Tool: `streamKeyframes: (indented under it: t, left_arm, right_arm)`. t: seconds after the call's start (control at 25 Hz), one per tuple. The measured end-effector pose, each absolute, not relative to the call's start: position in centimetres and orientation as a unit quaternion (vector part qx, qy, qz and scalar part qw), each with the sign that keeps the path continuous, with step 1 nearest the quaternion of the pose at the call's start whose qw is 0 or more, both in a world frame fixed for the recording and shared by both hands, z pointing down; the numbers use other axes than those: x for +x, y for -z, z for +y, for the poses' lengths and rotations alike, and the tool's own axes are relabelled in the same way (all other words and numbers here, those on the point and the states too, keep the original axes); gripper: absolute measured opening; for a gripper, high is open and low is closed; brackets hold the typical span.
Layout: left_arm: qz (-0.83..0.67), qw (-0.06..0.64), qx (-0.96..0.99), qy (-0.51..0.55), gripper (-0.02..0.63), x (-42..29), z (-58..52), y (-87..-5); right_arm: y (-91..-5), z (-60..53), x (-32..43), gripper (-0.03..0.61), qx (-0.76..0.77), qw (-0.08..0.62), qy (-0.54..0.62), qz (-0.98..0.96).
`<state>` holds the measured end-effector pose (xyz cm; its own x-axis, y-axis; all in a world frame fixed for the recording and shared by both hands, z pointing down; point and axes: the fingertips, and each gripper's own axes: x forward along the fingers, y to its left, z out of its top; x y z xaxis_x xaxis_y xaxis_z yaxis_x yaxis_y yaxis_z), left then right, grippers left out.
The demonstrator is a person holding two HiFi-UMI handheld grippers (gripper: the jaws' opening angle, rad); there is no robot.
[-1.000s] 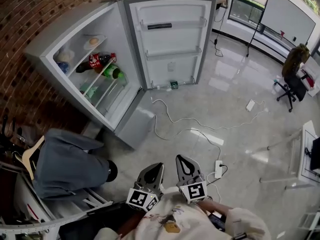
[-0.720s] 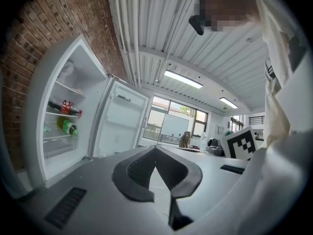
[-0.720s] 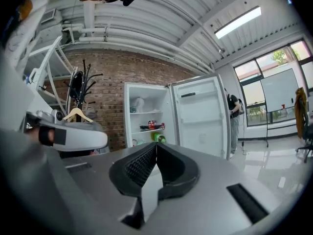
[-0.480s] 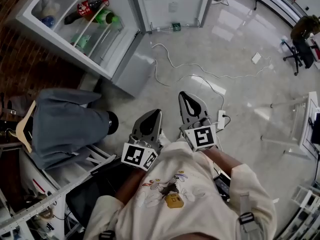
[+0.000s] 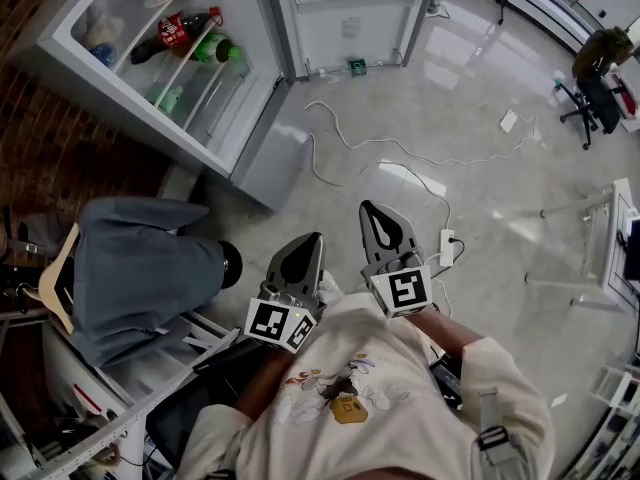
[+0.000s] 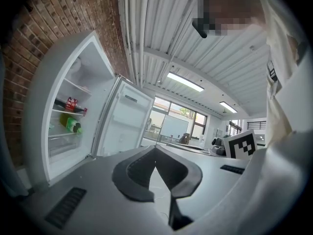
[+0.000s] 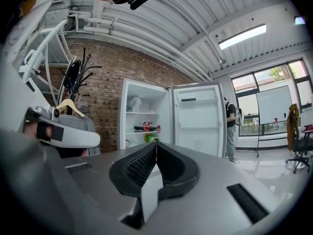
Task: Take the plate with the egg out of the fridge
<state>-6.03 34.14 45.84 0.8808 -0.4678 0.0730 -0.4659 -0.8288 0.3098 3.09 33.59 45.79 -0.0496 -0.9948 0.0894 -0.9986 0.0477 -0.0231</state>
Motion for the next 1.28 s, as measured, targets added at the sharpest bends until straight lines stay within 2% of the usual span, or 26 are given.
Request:
streamKeyframes:
  t: [0.2, 0.56, 1.0, 1.28]
  left_arm:
    - [-0.254, 0.181, 0.95, -0.004, 0.009, -9.7, 32.0, -47.7]
    - [-0.24, 0.202, 0.949, -0.007, 0.009, -8.8, 29.4, -48.7]
    - [-0.267, 0.202, 0.942, -0.004, 0.009, -4.2, 22.0, -48.3]
    - [-0.279, 0.166, 0.946, 0.004, 0.009, 0.5, 16.1, -45.9]
  right_arm:
    - [-49.0, 33.1, -0.4, 0.006, 0.685, 0.046, -0.065, -0.725]
    - [-50.9, 32.5, -1.1, 0.006, 0.684, 0.064, -0.094, -0.72]
    - [-51.1, 24.5, 2.6, 0.006, 0.664, 0.044, -0.091, -0.741]
    - [-50.5, 19.2, 8.5, 0.006, 0.669, 0.023, -0.094, -0.737]
